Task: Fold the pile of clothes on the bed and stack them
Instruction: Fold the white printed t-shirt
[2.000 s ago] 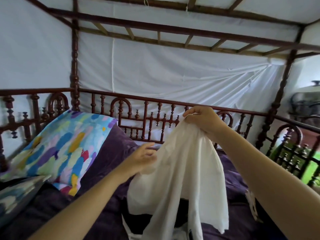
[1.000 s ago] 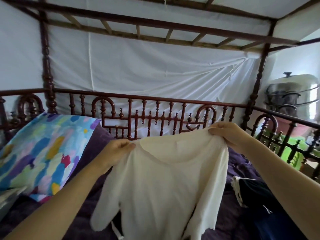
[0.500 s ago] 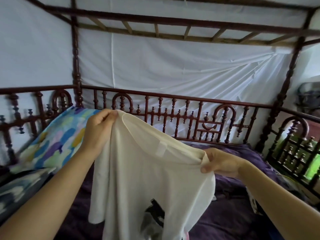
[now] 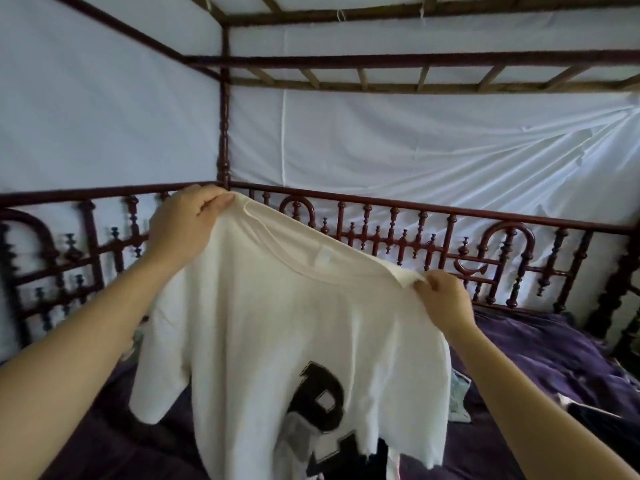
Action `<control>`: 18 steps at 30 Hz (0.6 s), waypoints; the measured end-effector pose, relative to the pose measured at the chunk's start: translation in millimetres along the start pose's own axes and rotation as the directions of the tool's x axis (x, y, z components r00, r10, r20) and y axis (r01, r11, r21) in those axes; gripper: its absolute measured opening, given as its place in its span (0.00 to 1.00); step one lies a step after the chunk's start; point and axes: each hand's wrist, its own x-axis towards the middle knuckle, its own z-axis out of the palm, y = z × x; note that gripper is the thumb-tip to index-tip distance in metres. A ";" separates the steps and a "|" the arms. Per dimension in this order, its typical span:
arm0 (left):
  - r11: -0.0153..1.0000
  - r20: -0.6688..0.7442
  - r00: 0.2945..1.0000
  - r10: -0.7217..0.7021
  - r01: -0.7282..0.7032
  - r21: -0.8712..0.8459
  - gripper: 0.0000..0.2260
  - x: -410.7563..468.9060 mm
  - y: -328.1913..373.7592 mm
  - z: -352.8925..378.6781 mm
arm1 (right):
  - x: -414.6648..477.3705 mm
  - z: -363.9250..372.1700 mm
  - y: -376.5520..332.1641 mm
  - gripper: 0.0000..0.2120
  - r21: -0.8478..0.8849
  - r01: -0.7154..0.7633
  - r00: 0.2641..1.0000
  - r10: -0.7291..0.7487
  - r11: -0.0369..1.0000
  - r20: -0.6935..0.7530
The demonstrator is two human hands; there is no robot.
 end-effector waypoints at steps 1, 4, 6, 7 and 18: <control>1.000 -0.043 0.999 0.003 -0.002 0.011 0.13 5.4 2.5 -10.2 | 0.2 -7.0 -12.1 0.12 0.120 0.005 0.996 0.006 0.993 -0.094; 0.999 -0.184 0.982 0.031 -0.029 0.018 0.13 20.8 8.4 -44.0 | -1.0 -32.1 -46.1 0.16 0.305 0.116 0.972 -0.045 0.945 -0.230; 0.999 -0.235 0.971 0.044 -0.036 0.037 0.14 25.5 6.5 -65.7 | -0.9 -47.8 -58.7 0.18 0.363 0.220 0.953 -0.120 0.906 -0.280; 0.998 -0.254 0.966 0.049 -0.038 0.049 0.15 25.9 4.1 -74.6 | -1.4 -55.2 -63.1 0.19 0.379 0.262 0.942 -0.151 0.887 -0.298; 0.973 0.522 0.833 -0.182 0.230 -0.028 0.08 -39.3 -86.4 -28.6 | -24.6 1.2 22.1 0.12 0.022 0.056 0.631 -0.053 0.998 0.774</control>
